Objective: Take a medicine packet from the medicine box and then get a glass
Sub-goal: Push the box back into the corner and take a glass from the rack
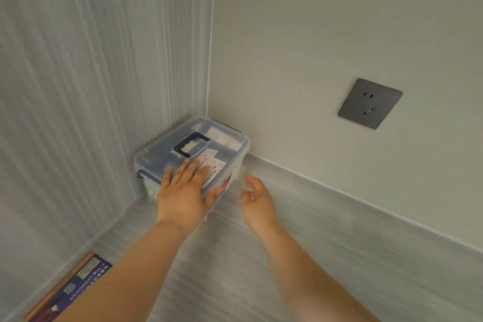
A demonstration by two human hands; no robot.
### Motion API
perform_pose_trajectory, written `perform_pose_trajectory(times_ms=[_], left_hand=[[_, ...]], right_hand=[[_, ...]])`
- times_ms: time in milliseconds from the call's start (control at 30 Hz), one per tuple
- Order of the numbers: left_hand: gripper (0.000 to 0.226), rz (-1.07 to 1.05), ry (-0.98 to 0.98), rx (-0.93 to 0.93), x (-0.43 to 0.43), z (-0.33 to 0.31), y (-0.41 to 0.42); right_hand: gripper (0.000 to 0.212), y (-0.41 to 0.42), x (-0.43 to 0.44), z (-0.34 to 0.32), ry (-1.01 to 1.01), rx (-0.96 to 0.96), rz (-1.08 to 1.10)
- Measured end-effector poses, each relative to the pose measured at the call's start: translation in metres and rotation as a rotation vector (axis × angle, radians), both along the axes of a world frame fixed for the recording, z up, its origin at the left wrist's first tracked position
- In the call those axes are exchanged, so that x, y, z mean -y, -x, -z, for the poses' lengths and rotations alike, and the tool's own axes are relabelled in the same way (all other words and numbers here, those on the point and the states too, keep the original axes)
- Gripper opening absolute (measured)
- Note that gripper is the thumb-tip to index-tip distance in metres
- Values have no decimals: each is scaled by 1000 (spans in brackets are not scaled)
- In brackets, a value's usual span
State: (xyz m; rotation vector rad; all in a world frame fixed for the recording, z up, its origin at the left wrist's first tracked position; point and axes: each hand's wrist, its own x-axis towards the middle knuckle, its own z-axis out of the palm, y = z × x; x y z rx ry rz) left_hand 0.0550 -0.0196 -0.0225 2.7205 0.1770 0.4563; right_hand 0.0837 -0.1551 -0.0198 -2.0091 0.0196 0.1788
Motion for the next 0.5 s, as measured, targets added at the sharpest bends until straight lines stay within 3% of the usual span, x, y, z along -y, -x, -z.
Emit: perform_pose_trajectory(times_ms=[200, 300, 400, 500], left_hand=[[36, 104, 59, 110, 7, 3, 58], [41, 240, 121, 147, 34, 13, 98], [40, 425, 91, 60, 71, 28, 133], [40, 564, 41, -76, 106, 48, 162]], right_hand=[[24, 91, 64, 23, 215, 135, 118], [22, 145, 97, 38, 425, 204, 130], [38, 193, 128, 52, 621, 419, 180], [42, 232, 151, 71, 780, 425, 188]])
